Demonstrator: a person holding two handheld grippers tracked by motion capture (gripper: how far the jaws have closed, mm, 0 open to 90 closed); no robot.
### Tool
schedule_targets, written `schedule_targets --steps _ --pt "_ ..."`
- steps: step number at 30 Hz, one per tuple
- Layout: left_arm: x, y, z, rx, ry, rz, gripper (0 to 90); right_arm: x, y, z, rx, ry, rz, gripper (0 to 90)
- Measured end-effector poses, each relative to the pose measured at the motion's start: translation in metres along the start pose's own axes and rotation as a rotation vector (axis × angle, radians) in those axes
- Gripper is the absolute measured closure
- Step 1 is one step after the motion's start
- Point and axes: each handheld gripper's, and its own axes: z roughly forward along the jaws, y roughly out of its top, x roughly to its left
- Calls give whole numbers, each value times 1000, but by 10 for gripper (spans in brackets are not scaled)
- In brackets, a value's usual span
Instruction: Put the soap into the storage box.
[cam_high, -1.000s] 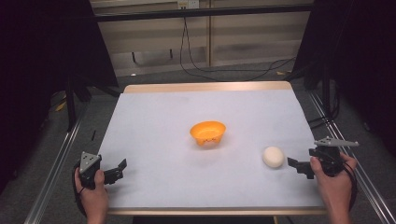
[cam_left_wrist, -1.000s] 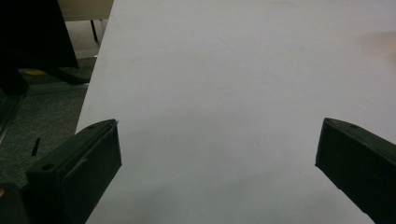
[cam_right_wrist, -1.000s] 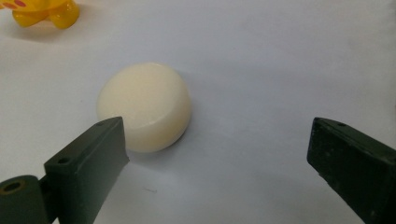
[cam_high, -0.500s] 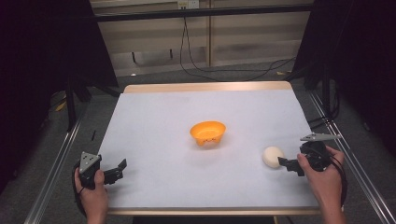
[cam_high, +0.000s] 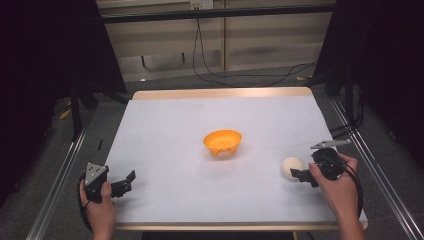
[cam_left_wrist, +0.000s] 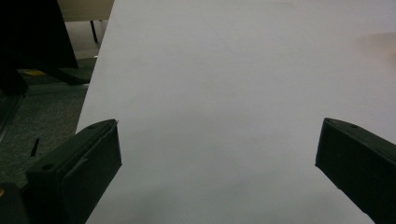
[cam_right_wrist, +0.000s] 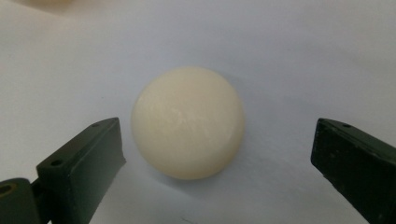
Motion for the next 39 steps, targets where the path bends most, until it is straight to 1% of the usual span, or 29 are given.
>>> schedule_targets --steps 8,9,10,14,16,24,25,27,28,31,35,36,39 --pt "0 0 0 2 0 -1 0 3 2 6 14 -1 -4 25" --pt "0 0 0 2 0 0 0 4 2 7 19 -9 -4 33" --pt "0 0 0 2 0 0 0 4 2 8 26 -8 -5 40" --pt "0 0 0 1 -1 -1 0 5 3 10 24 -2 -6 59" --pt "0 0 0 1 0 -1 0 8 5 12 26 4 -8 69" --pt "0 0 0 3 2 -2 0 11 7 19 33 9 1 82" --pt "0 0 0 3 0 -3 0 11 8 20 30 9 -2 88" --pt "0 0 0 3 0 -3 0 12 8 23 36 0 19 113" --pt "0 0 0 3 0 -3 0 12 8 23 36 0 19 113" --pt "0 0 0 3 -1 -5 0 12 9 27 45 5 34 152" --pt "0 0 0 3 0 -3 0 13 10 29 46 -6 28 182" --pt "0 0 0 3 -1 -2 0 14 9 30 44 -13 36 207" --pt "0 0 0 2 -2 -6 0 13 8 32 38 -8 39 234"
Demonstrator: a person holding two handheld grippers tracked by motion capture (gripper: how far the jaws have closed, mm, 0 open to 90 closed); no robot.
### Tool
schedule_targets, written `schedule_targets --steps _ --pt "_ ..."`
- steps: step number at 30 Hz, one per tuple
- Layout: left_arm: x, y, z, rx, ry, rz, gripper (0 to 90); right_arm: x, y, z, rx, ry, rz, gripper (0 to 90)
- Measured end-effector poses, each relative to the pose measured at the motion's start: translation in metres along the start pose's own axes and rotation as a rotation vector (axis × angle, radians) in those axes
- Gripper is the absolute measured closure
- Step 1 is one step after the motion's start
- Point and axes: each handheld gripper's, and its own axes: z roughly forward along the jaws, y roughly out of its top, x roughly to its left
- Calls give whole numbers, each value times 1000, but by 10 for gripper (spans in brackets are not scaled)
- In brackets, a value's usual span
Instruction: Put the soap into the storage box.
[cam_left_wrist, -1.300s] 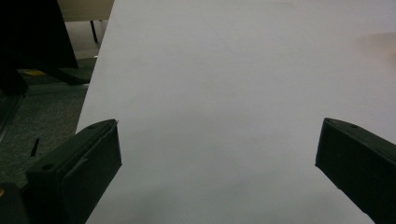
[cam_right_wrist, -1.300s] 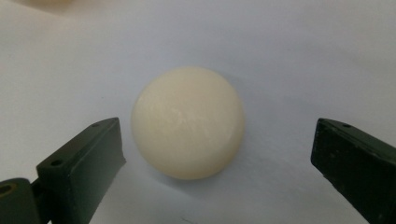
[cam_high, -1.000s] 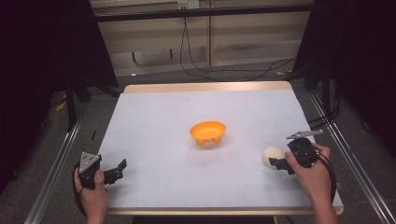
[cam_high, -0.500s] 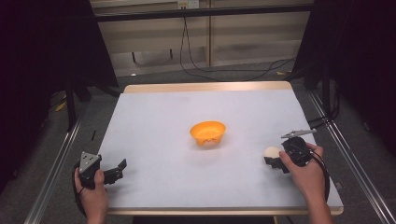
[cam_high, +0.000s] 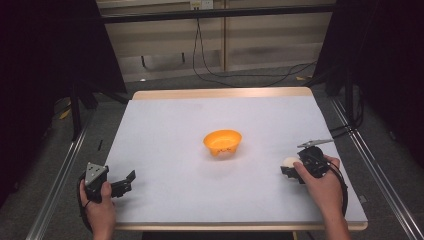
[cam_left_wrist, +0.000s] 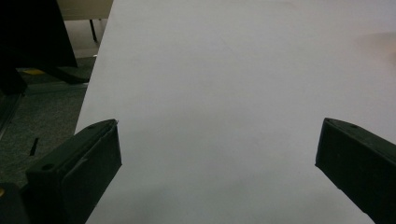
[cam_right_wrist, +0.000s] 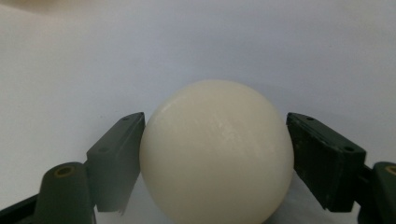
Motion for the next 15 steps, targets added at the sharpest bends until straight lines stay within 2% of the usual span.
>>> schedule_targets --steps 7,15 --pt "0 0 0 1 3 4 0 0 -2 0 -5 5 1 236" --pt "0 0 0 1 4 2 0 -1 -2 1 16 21 3 240"
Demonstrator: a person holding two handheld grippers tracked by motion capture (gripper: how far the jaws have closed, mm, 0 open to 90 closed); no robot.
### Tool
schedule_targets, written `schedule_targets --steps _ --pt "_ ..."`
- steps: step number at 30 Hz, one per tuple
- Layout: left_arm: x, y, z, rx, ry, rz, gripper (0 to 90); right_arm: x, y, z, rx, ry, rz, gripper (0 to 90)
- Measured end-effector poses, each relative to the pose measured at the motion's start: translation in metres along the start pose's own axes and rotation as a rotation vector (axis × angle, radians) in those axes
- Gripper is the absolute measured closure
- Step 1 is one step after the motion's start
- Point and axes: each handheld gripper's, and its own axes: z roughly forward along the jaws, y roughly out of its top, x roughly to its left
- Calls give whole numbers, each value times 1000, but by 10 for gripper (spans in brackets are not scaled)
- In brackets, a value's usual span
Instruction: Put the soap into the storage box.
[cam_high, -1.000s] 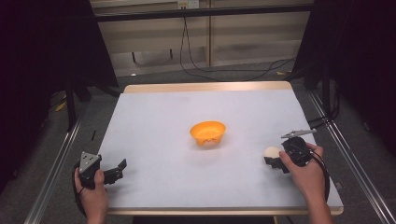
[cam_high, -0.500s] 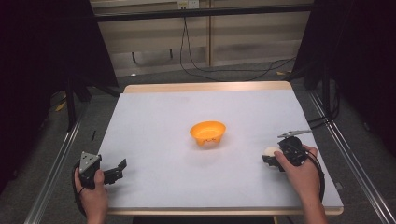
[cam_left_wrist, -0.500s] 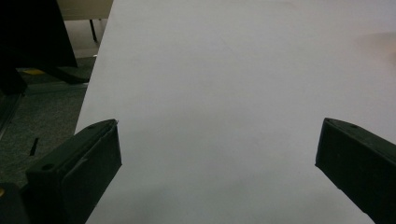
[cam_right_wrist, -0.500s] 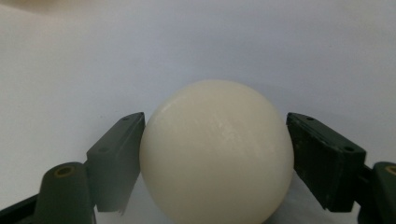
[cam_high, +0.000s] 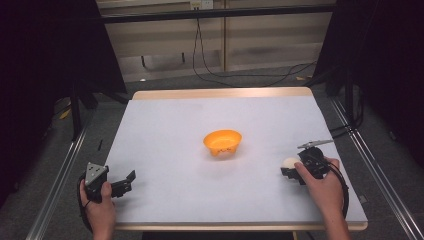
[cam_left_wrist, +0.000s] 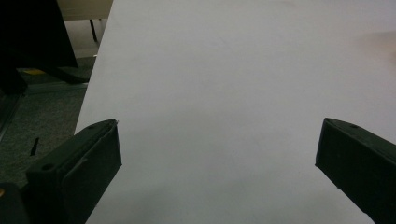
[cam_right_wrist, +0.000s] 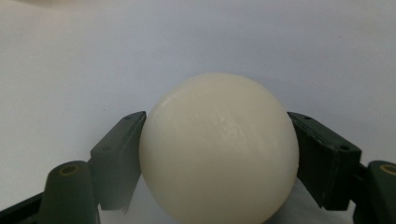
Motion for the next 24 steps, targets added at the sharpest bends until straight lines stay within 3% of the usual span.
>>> schedule_targets --steps 9,24 --pt "0 0 0 1 0 4 0 1 1 -4 -17 -3 -16 242" --pt "0 0 0 -6 -4 -3 0 7 18 -6 -41 22 -31 243"
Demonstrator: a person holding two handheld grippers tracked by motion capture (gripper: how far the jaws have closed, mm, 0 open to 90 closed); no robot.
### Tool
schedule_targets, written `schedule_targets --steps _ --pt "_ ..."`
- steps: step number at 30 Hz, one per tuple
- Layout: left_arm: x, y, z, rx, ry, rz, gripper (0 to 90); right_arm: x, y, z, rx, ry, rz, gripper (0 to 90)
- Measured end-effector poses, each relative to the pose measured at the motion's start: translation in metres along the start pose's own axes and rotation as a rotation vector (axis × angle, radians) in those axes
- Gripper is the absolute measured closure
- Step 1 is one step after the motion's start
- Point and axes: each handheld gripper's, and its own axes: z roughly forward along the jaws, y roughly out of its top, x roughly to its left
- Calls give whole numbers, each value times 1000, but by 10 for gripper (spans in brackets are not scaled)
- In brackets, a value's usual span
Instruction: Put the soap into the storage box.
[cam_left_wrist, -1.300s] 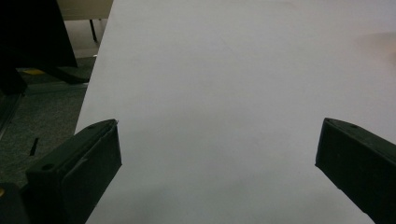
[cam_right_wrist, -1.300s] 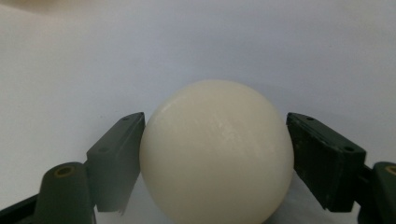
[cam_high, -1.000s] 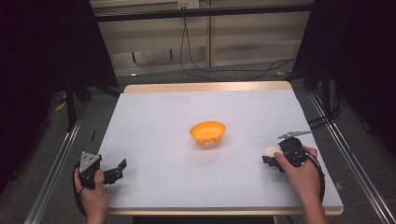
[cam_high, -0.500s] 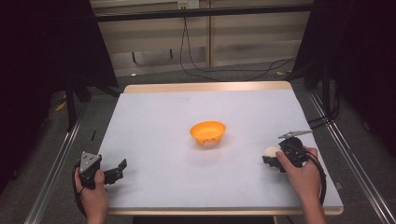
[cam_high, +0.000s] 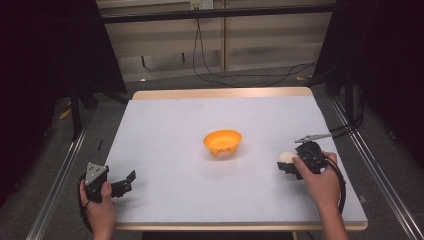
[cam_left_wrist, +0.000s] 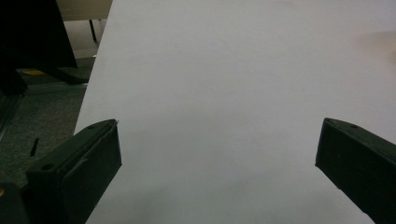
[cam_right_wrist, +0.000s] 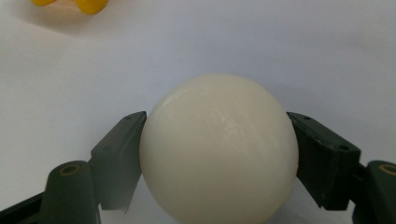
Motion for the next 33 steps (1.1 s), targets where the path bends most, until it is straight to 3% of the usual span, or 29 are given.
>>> schedule_targets --steps 33 --pt "1 0 0 2 -10 -4 0 33 62 22 -12 54 -72 242"
